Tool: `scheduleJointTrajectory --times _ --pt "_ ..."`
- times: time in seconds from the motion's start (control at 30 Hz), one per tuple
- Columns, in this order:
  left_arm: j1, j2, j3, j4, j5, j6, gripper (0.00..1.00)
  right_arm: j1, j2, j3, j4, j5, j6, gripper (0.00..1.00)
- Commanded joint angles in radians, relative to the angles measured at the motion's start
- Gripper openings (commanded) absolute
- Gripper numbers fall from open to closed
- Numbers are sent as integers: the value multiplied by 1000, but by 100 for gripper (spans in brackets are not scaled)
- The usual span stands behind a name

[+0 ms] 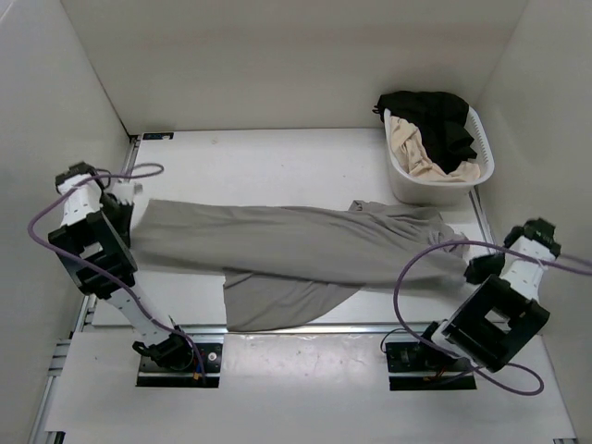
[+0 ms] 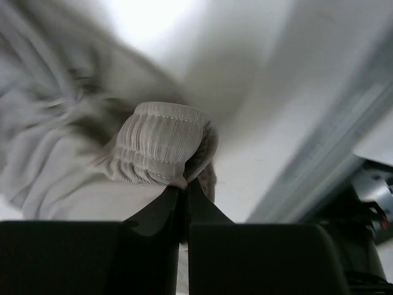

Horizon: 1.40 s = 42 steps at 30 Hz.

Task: Fold and stack the trousers
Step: Flatten the trousers out

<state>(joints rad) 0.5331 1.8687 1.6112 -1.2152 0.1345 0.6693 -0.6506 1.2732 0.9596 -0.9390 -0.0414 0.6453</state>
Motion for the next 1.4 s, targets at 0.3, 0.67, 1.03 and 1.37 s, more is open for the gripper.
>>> scheduleJointTrajectory --times 0.3,0.67,1.03,1.37 --pt "119 -195 -324 22 -99 153 15 -196 -49 -130 -33 178 -32 0" --pt "128 -177 -357 20 -81 162 70 -22 -38 -13 22 187 -166 79" --pt "-108 46 -34 20 42 24 77 873 361 575 33 397 -308 80" --pt "-193 214 47 161 -7 -57 100 1016 902 886 -69 290 -320 84"
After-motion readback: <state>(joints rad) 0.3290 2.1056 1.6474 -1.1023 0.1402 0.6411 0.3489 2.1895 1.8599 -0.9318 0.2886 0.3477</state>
